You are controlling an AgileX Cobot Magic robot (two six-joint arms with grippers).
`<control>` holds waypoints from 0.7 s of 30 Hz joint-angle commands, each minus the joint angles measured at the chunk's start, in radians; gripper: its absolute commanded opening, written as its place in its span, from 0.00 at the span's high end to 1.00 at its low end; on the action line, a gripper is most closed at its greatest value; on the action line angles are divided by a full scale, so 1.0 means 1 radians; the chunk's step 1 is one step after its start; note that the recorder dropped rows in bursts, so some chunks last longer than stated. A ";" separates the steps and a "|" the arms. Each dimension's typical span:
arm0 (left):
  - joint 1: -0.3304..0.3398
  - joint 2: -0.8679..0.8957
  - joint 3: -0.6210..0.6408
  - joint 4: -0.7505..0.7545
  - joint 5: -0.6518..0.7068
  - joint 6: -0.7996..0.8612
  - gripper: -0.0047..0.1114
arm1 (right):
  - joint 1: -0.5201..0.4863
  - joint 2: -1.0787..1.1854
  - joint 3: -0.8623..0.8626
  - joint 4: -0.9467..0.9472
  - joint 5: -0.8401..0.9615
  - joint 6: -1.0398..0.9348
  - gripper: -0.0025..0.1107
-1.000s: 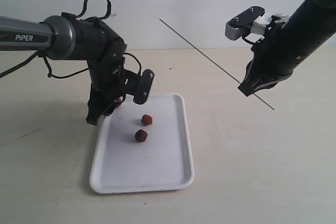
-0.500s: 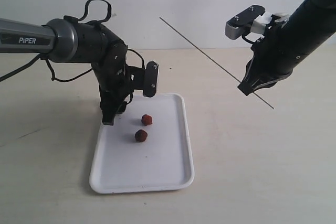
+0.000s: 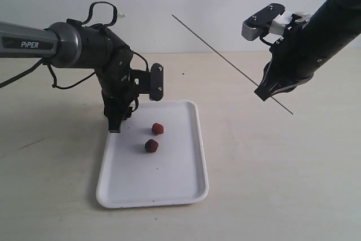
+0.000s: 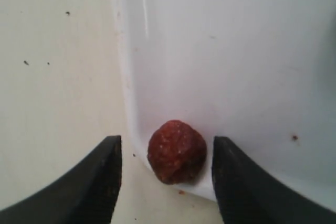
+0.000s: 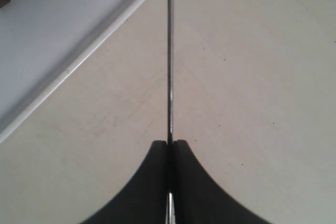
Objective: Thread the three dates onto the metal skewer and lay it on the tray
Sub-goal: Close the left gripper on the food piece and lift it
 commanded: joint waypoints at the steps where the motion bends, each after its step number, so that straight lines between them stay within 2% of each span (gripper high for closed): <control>1: 0.004 0.016 0.004 -0.010 0.013 -0.013 0.51 | -0.006 0.000 -0.008 -0.003 -0.016 0.001 0.98; 4: 0.002 0.016 0.004 -0.010 0.011 -0.013 0.52 | -0.006 0.000 -0.008 -0.003 -0.016 0.001 0.98; 8: 0.002 0.016 0.004 -0.036 0.011 -0.013 0.69 | -0.006 0.000 -0.008 -0.002 -0.016 0.001 0.98; 11: 0.002 0.016 0.004 -0.041 0.015 -0.013 0.76 | -0.006 0.000 -0.008 0.001 -0.016 0.001 0.98; 21: 0.002 -0.006 0.004 -0.042 0.045 -0.069 0.76 | -0.006 0.000 -0.008 0.003 -0.023 0.001 0.98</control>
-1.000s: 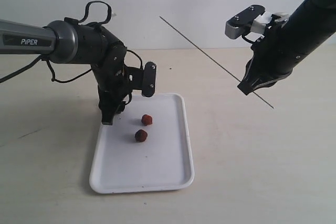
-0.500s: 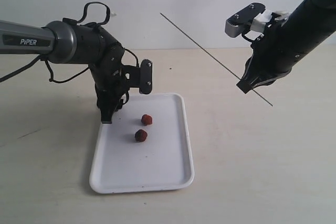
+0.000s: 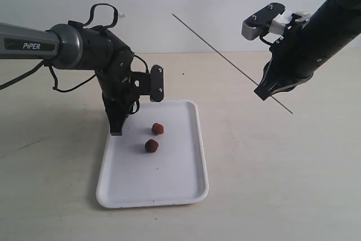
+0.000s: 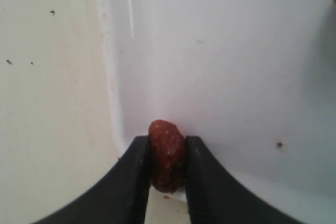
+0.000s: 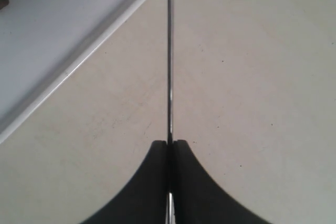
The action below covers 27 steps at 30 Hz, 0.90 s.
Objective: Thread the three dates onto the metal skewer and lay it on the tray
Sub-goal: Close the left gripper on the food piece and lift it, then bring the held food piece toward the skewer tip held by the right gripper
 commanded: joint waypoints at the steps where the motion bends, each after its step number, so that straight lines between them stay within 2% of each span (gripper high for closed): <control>1: 0.000 -0.020 0.004 -0.027 0.044 -0.051 0.76 | -0.006 0.000 -0.008 0.003 -0.017 -0.001 0.98; 11: 0.024 -0.172 0.004 -0.158 0.091 -0.051 0.76 | -0.006 0.000 -0.008 0.003 -0.017 -0.054 0.98; 17: 0.059 -0.256 0.004 -0.314 0.122 -0.037 0.76 | -0.006 0.000 -0.008 0.000 -0.017 -0.066 0.98; 23: 0.151 -0.320 0.004 -0.539 0.156 -0.029 0.76 | -0.006 0.028 -0.008 0.003 -0.013 -0.085 0.98; 27: 0.246 -0.341 0.004 -0.812 0.218 0.065 0.76 | -0.006 0.062 -0.008 0.067 0.000 -0.197 0.98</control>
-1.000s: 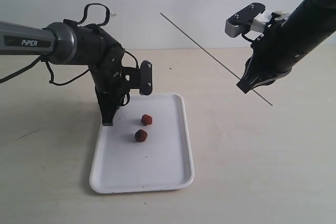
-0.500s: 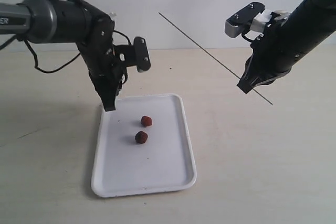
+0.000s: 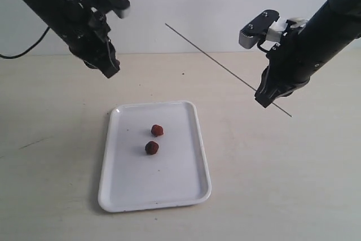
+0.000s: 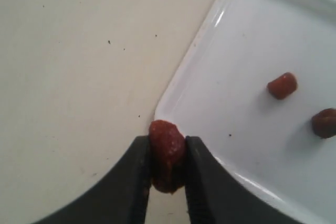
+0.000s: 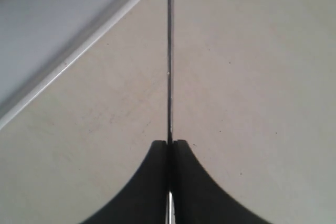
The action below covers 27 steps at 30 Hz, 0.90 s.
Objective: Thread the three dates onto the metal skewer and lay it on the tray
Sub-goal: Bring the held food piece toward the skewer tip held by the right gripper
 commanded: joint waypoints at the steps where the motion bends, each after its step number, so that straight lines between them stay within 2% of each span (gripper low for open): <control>1: 0.106 -0.028 0.002 -0.308 0.079 0.100 0.76 | -0.006 0.038 -0.008 0.069 0.013 -0.139 0.98; 4: 0.183 -0.028 0.002 -0.489 0.168 0.161 0.76 | -0.004 0.064 -0.008 0.093 0.031 -0.224 0.98; 10: 0.323 -0.024 0.002 -0.751 0.358 0.239 0.76 | -0.004 0.089 -0.008 0.145 0.072 -0.369 0.98; 13: 0.368 -0.019 0.002 -0.847 0.358 0.268 0.76 | -0.004 0.089 -0.008 0.205 0.078 -0.448 0.98; 19: 0.380 -0.011 0.002 -0.856 0.358 0.254 0.76 | -0.004 0.089 -0.008 0.342 0.186 -0.662 0.98; 27: 0.380 0.001 0.002 -0.838 0.358 0.201 0.76 | -0.004 0.089 -0.008 0.366 0.182 -0.733 0.98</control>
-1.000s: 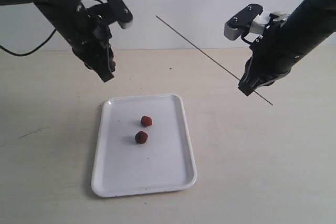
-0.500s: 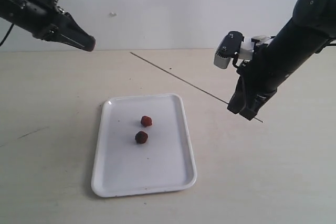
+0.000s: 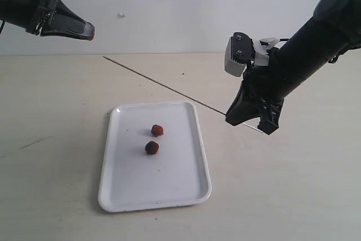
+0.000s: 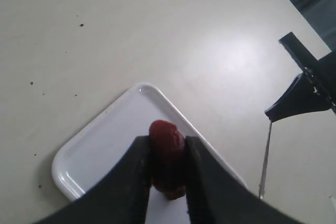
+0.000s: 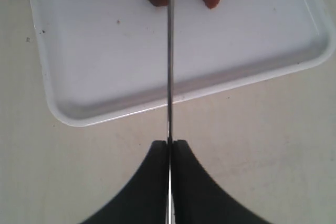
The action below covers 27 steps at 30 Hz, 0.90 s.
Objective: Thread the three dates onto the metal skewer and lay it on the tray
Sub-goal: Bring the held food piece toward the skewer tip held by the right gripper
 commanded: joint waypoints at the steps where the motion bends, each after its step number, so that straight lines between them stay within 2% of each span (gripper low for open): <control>1: 0.001 -0.002 0.002 0.007 0.006 -0.036 0.76 | -0.004 -0.001 -0.008 0.015 -0.009 -0.039 0.98; 11: 0.001 -0.002 0.002 0.001 0.006 -0.130 0.76 | -0.004 -0.001 -0.008 0.023 -0.154 0.029 0.98; 16: 0.001 -0.002 0.002 -0.011 0.006 -0.206 0.76 | -0.004 -0.001 -0.008 0.082 -0.156 0.002 0.98; 27: -0.003 -0.002 0.002 -0.031 0.006 -0.345 0.76 | -0.004 -0.001 -0.008 0.073 -0.131 0.004 0.98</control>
